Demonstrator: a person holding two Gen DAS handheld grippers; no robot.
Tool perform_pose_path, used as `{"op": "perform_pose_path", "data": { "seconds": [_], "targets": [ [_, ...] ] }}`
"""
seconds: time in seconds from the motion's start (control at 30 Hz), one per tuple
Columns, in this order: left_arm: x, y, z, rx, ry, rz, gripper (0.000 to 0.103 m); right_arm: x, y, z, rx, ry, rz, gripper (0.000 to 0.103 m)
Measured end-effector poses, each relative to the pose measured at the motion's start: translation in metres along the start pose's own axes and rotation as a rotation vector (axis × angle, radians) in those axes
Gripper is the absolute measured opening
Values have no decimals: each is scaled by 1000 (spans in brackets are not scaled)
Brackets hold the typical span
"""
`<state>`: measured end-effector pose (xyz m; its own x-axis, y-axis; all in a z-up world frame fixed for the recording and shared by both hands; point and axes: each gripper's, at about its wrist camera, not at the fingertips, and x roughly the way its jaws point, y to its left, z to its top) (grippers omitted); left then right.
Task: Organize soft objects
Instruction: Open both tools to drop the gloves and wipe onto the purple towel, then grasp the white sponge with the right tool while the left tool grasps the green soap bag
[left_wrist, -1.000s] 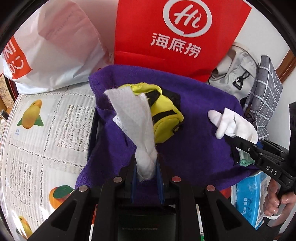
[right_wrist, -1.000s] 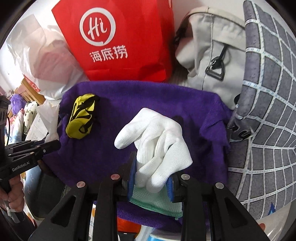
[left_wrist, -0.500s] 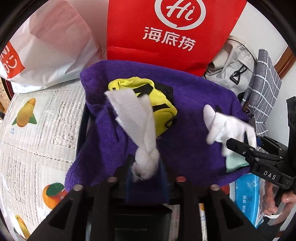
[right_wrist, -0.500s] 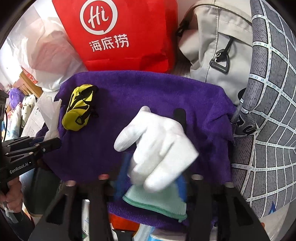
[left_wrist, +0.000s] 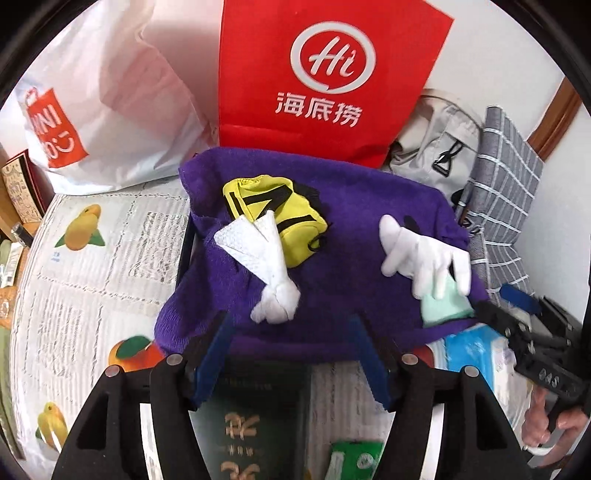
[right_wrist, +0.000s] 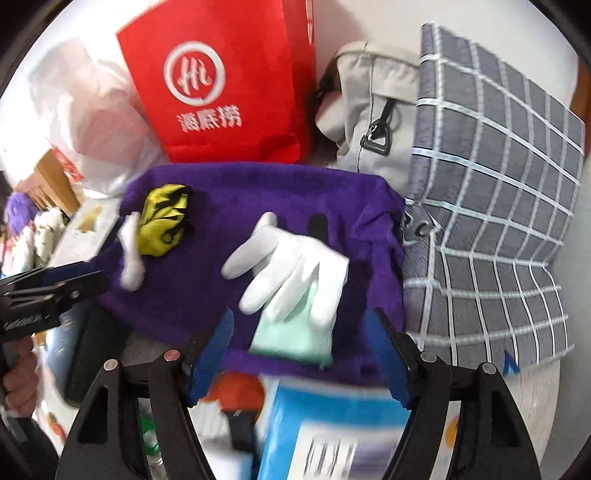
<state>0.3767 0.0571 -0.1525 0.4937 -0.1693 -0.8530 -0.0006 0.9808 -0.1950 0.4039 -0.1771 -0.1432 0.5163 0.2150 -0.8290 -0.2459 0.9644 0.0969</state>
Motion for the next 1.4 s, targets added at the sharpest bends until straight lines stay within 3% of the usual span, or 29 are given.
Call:
{"op": "perform_pose_path", "data": {
  "seconds": [0.1, 0.23, 0.53, 0.7, 0.9, 0.97, 1.03, 1.17, 1.4],
  "targets": [
    [-14, 1, -9, -8, -5, 1, 64, -24, 3, -19, 8, -24, 25, 71],
    [-33, 1, -30, -22, -12, -16, 64, -45, 13, -50, 12, -37, 49, 52],
    [-58, 2, -83, -43, -23, -50, 64, -78, 49, -125, -37, -54, 125, 49],
    [-67, 9, -114, -64, -26, -80, 64, -72, 81, -150, -155, -55, 52, 49],
    [-69, 18, -140, -78, -31, -112, 64, -48, 104, -170, -265, -49, -130, 48],
    [-67, 22, -146, -79, -27, -114, 64, -34, 104, -176, -275, -15, -186, 38],
    [-66, 25, -151, -82, -20, -110, 64, -33, 105, -180, -282, -39, -221, 33],
    [-65, 30, -158, -90, -14, -87, 64, -45, 104, -186, -259, -65, -191, 17],
    [-73, 30, -173, -95, -13, -77, 64, -74, 98, -194, -207, -91, -75, 11]
  ]
}}
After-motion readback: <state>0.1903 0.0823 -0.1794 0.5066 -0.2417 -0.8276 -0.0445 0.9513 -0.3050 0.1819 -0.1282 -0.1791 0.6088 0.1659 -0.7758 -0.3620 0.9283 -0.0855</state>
